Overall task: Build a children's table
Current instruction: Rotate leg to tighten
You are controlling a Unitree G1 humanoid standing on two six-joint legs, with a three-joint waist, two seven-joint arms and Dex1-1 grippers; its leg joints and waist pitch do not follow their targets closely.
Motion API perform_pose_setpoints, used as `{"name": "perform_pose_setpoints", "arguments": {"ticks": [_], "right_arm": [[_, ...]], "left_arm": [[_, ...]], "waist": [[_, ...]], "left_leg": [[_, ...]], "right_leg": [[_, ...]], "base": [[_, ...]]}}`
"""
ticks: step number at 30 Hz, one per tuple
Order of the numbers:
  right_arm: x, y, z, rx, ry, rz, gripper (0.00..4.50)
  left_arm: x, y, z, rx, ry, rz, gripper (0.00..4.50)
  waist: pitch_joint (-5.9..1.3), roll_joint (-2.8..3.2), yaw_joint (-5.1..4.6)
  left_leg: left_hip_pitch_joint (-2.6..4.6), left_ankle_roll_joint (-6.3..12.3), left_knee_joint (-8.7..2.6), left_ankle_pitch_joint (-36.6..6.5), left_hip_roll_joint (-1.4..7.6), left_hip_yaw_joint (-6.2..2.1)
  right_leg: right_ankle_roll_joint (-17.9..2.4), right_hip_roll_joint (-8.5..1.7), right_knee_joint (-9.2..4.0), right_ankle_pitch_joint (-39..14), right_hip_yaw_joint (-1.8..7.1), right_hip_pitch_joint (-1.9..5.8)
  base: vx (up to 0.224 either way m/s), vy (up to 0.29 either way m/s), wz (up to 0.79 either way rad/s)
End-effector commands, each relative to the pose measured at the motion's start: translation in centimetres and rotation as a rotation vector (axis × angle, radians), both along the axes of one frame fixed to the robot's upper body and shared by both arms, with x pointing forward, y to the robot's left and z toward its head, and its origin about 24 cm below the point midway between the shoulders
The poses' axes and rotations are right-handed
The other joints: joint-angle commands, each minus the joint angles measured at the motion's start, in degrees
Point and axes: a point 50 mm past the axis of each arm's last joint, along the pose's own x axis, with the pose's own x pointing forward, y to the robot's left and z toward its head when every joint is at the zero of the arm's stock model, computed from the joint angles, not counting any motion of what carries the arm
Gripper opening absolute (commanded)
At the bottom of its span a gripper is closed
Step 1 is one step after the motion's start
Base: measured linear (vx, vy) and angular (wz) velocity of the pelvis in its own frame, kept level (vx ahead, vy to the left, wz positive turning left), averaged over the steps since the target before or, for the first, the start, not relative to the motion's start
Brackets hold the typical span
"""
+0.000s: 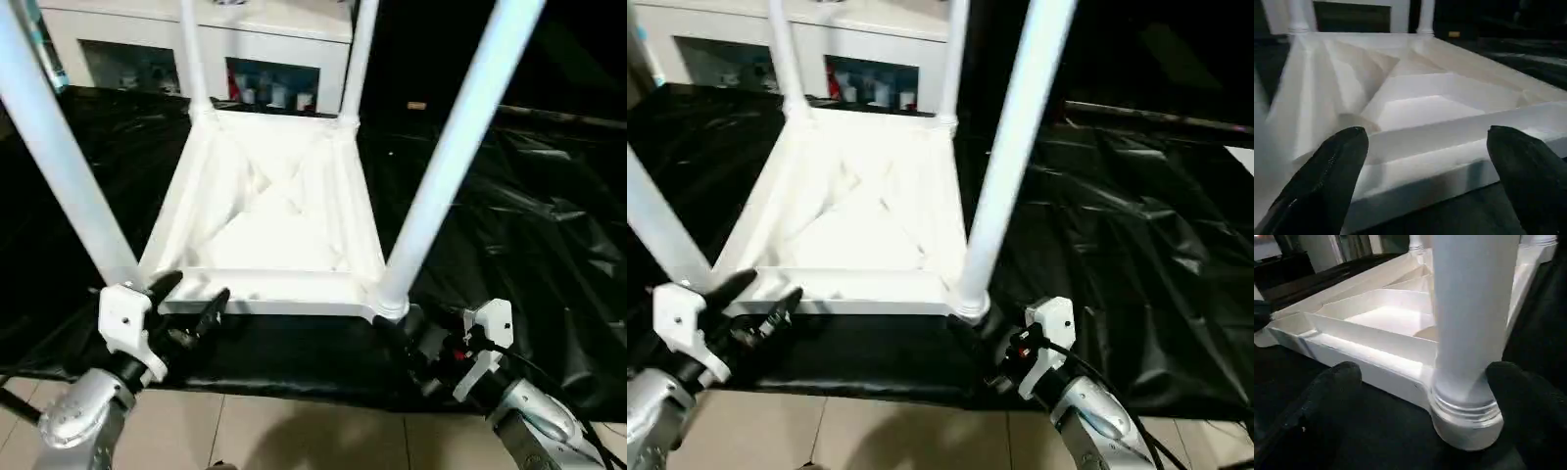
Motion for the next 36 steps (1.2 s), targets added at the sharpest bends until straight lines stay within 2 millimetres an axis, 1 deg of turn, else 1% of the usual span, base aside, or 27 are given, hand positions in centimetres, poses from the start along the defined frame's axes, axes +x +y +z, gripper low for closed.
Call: {"name": "perform_pose_setpoints", "arguments": {"ticks": [1, 2, 3, 4, 5, 7, 9, 10, 11, 12, 13, 14, 16, 19, 20, 21, 22, 23, 24, 25, 26, 28, 31, 33, 34, 35, 36], "right_arm": [[-0.1, 0.4, -0.1, -0.001, -0.003, 0.013, 4.5], [-0.1, 0.5, -0.1, 0.0, -0.001, 0.015, 4.5], [-0.1, 0.5, -0.1, 0.0, -0.001, 0.015, 4.5], [-0.1, 0.5, -0.1, 0.001, 0.0, 0.015, 4.5], [-0.1, 0.5, -0.2, 0.001, 0.0, 0.013, 4.5], [-0.1, 0.5, -0.3, -0.001, 0.0, 0.011, 4.5], [-0.1, 0.4, -0.3, -0.006, 0.001, 0.009, 4.5], [0.0, 0.4, -0.3, -0.008, 0.001, 0.008, 4.5], [0.0, 0.3, -0.4, -0.01, 0.001, 0.006, 4.5], [0.0, 0.2, -0.4, -0.012, 0.001, 0.005, 4.5], [0.0, 0.2, -0.4, -0.013, 0.0, 0.005, 4.5], [0.0, 0.2, -0.4, -0.015, -0.001, 0.005, 4.5], [0.1, 0.2, -0.3, -0.019, -0.011, 0.01, 4.5], [0.3, 0.2, -0.3, -0.042, -0.02, 0.022, 4.5], [0.3, 0.3, -0.3, -0.04, -0.018, 0.022, 4.5], [0.3, 0.4, -0.4, -0.039, -0.016, 0.023, 4.5], [0.4, 0.5, -0.5, -0.037, -0.011, 0.018, 4.5], [0.5, 0.6, -0.6, -0.036, -0.01, 0.018, 4.5], [0.5, 0.7, -0.7, -0.036, -0.009, 0.018, 4.5], [0.6, 0.8, -0.8, -0.032, -0.009, 0.019, 4.5], [0.6, 0.9, -0.8, -0.03, -0.009, 0.019, 4.5], [0.8, 1.1, -0.8, -0.027, -0.01, 0.025, 4.5], [1.0, 1.3, -0.9, -0.029, -0.011, 0.034, 4.5], [1.0, 1.3, -0.9, -0.026, -0.011, 0.034, 4.5], [1.1, 1.4, -0.9, -0.022, -0.013, 0.032, 4.5], [1.1, 1.4, -0.9, -0.021, -0.013, 0.029, 4.5], [1.1, 1.4, -1.0, -0.02, -0.013, 0.026, 4.5]], "left_arm": [[-0.2, -0.2, 0.1, 0.047, -0.023, -0.007, 4.39], [-0.2, -0.3, 0.1, 0.047, -0.028, -0.01, 4.39], [-0.2, -0.3, 0.1, 0.047, -0.026, -0.007, 4.39], [-0.2, -0.3, 0.1, 0.049, -0.025, -0.006, 4.39], [-0.1, -0.3, 0.1, 0.05, -0.024, -0.004, 4.39], [-0.1, -0.3, 0.0, 0.046, -0.023, 0.005, 4.39], [0.0, 0.0, 0.1, 0.029, -0.024, 0.031, 4.39], [0.1, 0.2, 0.0, 0.025, -0.015, 0.051, 4.39], [0.2, 0.4, 0.0, 0.028, -0.017, 0.067, 4.39], [0.3, 0.8, -0.1, 0.035, -0.023, 0.091, 4.39], [0.3, 0.9, -0.1, 0.037, -0.025, 0.098, 4.39], [0.3, 1.0, -0.1, 0.039, -0.028, 0.107, 4.39], [0.4, 2.0, -0.1, 0.052, -0.034, 0.165, 4.39], [0.6, 3.1, 0.1, 0.073, -0.035, 0.229, 4.39], [0.6, 3.3, 0.3, 0.074, -0.049, 0.231, 4.39], [0.6, 3.4, 0.5, 0.074, -0.06, 0.232, 4.39], [0.6, 3.5, 0.5, 0.072, -0.051, 0.237, 4.39], [0.6, 3.6, 0.6, 0.061, -0.057, 0.243, 4.39], [0.6, 3.6, 0.8, 0.051, -0.064, 0.248, 4.39], [0.6, 3.7, 0.8, 0.046, -0.062, 0.254, 4.39], [0.6, 3.8, 0.7, 0.044, -0.058, 0.258, 4.39], [0.3, 3.7, 0.6, 0.047, -0.05, 0.254, 4.39], [-0.1, 3.6, 0.5, 0.057, -0.049, 0.248, 4.39], [-0.2, 3.6, 0.5, 0.058, -0.048, 0.246, 4.39], [-0.2, 3.7, 0.5, 0.059, -0.048, 0.245, 4.39], [-0.2, 3.7, 0.6, 0.063, -0.05, 0.242, 4.39], [-0.2, 3.7, 0.6, 0.063, -0.052, 0.24, 4.39]], "waist": [[-1.68, 0.92, 0.09], [-1.68, 1.66, -1.01], [-1.74, 1.61, -1.29], [-1.14, 2.73, -1.91], [-0.76, 2.97, -2.33], [-0.78, 3.33, -3.08], [-0.74, 2.11, -3.33], [-0.49, 0.43, -3.12], [-0.76, -0.86, -2.66], [0.23, -2.44, -1.81], [0.05, -1.96, -0.85], [-0.22, -1.97, -0.51], [0.0, -0.62, -1.0], [0.16, 1.61, -1.53], [1.25, 2.55, -0.87], [1.56, 2.66, 1.62], [2.36, 2.91, 4.16], [1.6, -0.34, 1.58], [1.92, -2.5, 2.26], [0.99, -1.69, 3.9], [0.55, -0.94, 5.46], [0.43, -0.27, 6.5], [0.14, -0.58, 7.09], [-0.41, 1.0, 7.02], [-1.38, 2.18, 5.57], [-1.43, 2.19, 2.56], [-0.96, 2.79, 2.43]], "left_leg": [[0.97, 7.62, -5.43, -13.17, 2.22, -1.5], [2.67, 0.25, -6.49, -19.24, 2.79, -2.09], [2.7, -3.0, -6.94, -20.75, 3.25, -2.84], [3.47, -7.88, -9.05, -26.38, 6.39, -4.97], [3.56, -8.84, -10.42, -29.61, 8.38, -5.71], [3.03, -4.95, -12.56, -32.02, 11.11, -6.19], [2.48, 0.36, -12.02, -32.62, 10.17, -4.89], [1.72, 1.88, -8.06, -32.66, 4.62, -1.57], [1.99, 1.7, -1.47, -28.64, -0.6, 0.84], [2.35, 2.39, 6.68, -15.6, -2.79, 0.53], [-0.85, 0.67, 4.95, -8.75, -1.27, -1.63], [-0.77, -1.08, 1.16, -10.93, -0.29, -2.89], [0.68, 0.8, -3.39, -17.05, 1.04, -4.46], [3.86, 1.37, -5.11, -27.8, 4.27, -5.01], [1.39, 1.1, -10.52, -39.29, 9.58, -6.94], [-1.19, 0.26, -12.78, -44.02, 10.97, -6.25], [-0.04, -1.58, -13.15, -48.44, 6.81, -0.37], [3.49, -1.65, -8.65, -44.69, 4.02, -0.81], [6.84, -1.5, 4.18, -21.03, -0.96, -1.32], [1.46, 1.27, 3.55, -6.17, -0.15, -4.28], [1.56, 1.53, 1.22, -4.35, 1.04, -4.9], [2.38, 5.97, 0.04, -5.47, 0.73, -4.45], [0.9, 9.62, 1.27, -5.54, 1.13, -4.63], [1.81, 11.83, -1.09, -4.97, 1.89, -4.61], [5.0, 17.12, -3.89, -1.28, 0.99, -3.76], [8.15, 25.59, -4.57, 1.66, 0.72, -4.9], [7.24, 28.52, -5.6, 3.05, 1.17, -4.8]], "right_leg": [[-7.27, -2.66, -5.31, -21.1, 1.53, 0.87], [-8.35, 0.74, -3.57, -11.45, -0.01, 0.49], [-8.58, 1.36, -2.83, -7.94, -0.48, 1.04], [-9.67, 2.6, -1.55, -4.44, -1.93, 0.68], [-10.05, 2.49, -0.65, -4.02, -2.59, 0.35], [-11.07, 1.71, 2.69, -1.93, -4.44, 0.47], [-11.84, -0.02, 2.36, -4.07, -3.65, 1.43], [-14.18, -1.02, -2.65, -12.05, -2.49, 1.16], [-13.7, -1.2, -6.03, -22.65, -2.61, 0.08], [-4.03, -5.38, -11.0, -51.96, -1.47, -1.57], [3.21, -8.15, -9.31, -59.26, 0.55, 1.59], [6.58, -7.08, -7.96, -54.41, -0.12, 2.36], [3.51, -3.85, -7.3, -39.88, -2.9, 2.35], [-1.18, -3.77, -9.2, -31.52, -6.34, 3.93], [-2.78, -2.72, -1.05, -23.81, -5.97, 7.26], [-4.83, -2.13, 6.52, -15.54, -4.05, 8.33], [-6.04, 0.3, 8.49, -13.49, -2.54, 4.73], [-3.57, -0.78, 5.34, -25.21, 0.1, 2.83], [2.59, -6.55, -8.71, -60.86, 2.57, -3.22], [1.6, -9.71, -7.39, -59.51, 6.99, 2.44], [-0.85, -9.65, -5.85, -48.26, 6.42, 2.81], [-6.7, -8.45, -4.66, -31.16, 6.03, 2.45], [-12.82, -11.22, -5.8, -23.6, 6.8, 4.41], [-14.75, -8.92, -5.56, -19.2, 4.71, 4.16], [-13.66, -2.68, -2.2, -13.86, 0.61, 2.58], [-10.42, 2.68, 4.35, -9.94, -3.83, -1.43], [-7.72, 3.15, 7.33, -10.2, -5.07, -2.23]], "base": [[0.009, 0.075, 0.01], [0.0, 0.069, 0.02], [0.0, 0.069, 0.02], [0.0, 0.0, 0.0], [0.0, 0.0, 0.0], [-0.04, -0.118, 0.15], [-0.057, -0.206, 0.05], [-0.061, -0.229, 0.04], [-0.114, -0.224, -0.02], [-0.069, -0.158, -0.24], [-0.069, -0.158, -0.24], [-0.019, -0.112, -0.26], [-0.083, -0.101, -0.12], [-0.047, -0.078, 0.04], [-0.078, -0.058, 0.07], [-0.076, -0.081, 0.24], [-0.076, -0.081, 0.24], [-0.011, -0.118, 0.19], [0.018, -0.082, -0.09], [0.018, -0.082, -0.09], [0.0, 0.0, 0.0], [0.006, 0.024, 0.21], [0.001, 0.094, 0.13], [0.016, 0.262, 0.13], [0.0, 0.23, 0.11], [0.017, 0.235, 0.11], [0.01, 0.213, 0.06]]}}
